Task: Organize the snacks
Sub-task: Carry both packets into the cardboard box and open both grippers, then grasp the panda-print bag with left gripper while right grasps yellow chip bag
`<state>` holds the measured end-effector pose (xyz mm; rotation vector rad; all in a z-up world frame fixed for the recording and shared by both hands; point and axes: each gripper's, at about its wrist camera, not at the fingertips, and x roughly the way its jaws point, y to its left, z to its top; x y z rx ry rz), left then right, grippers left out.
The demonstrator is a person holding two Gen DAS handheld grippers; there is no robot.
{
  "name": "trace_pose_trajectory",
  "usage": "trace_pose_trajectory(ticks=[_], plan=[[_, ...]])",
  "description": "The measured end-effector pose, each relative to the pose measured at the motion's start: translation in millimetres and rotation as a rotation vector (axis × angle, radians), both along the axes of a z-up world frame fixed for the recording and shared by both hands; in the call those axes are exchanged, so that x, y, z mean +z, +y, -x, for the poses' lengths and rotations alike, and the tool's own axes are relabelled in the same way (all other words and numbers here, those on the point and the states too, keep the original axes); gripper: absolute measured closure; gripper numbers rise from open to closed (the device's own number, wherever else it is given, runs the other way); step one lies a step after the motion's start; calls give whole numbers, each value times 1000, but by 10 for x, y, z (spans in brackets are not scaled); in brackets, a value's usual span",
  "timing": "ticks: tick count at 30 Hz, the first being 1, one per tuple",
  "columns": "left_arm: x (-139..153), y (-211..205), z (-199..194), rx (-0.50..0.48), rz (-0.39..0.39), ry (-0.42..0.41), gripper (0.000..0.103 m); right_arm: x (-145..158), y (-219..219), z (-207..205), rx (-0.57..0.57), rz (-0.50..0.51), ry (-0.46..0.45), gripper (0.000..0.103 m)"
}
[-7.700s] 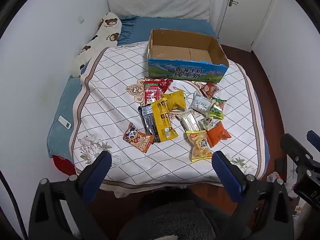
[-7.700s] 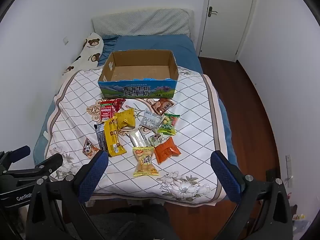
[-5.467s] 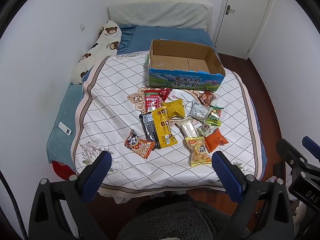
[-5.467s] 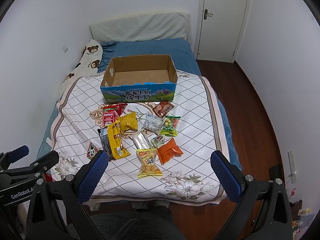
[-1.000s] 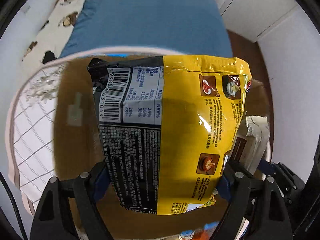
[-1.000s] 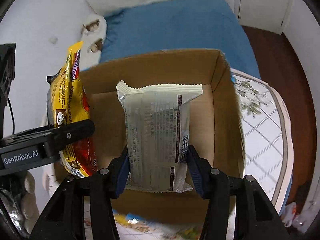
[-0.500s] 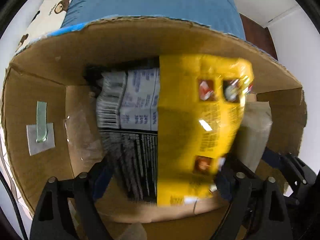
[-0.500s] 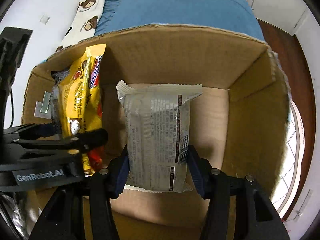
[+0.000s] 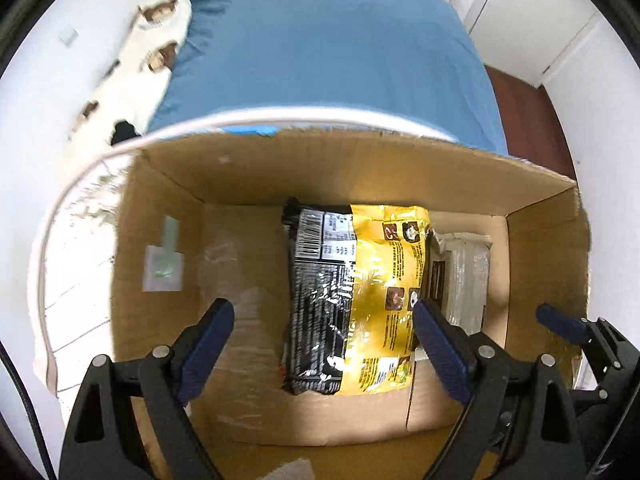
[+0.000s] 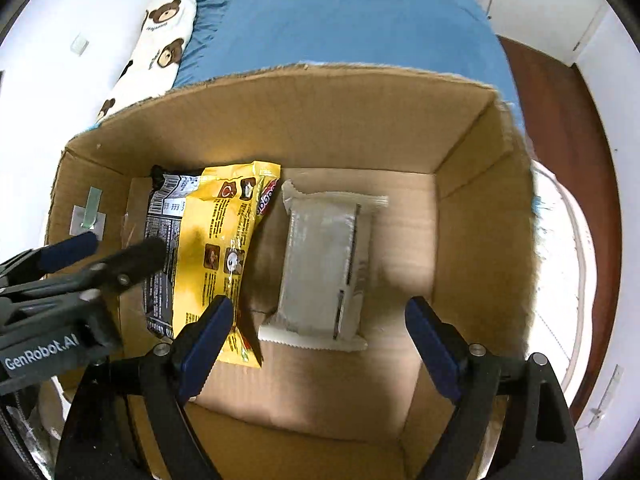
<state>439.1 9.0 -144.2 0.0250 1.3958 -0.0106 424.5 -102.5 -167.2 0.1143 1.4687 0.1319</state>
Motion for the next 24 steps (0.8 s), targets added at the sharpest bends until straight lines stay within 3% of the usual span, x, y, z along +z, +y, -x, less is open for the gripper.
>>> trace_pose_trajectory(ticks=[3,6,9,24], plan=[[178,-17,198,-3,-15,-55,12,125,-60,106,-15,-1,-30,13],[87,122,141,-5,-18,-96,12,300,-110,252,-19,15,-74,13],[200,154,330,2,-11,-133,12,486,-109,401,-19,23,-114,13],[735,247,982,20,54,-249,12,1139,-105,1136,-45,-16,-239,13]])
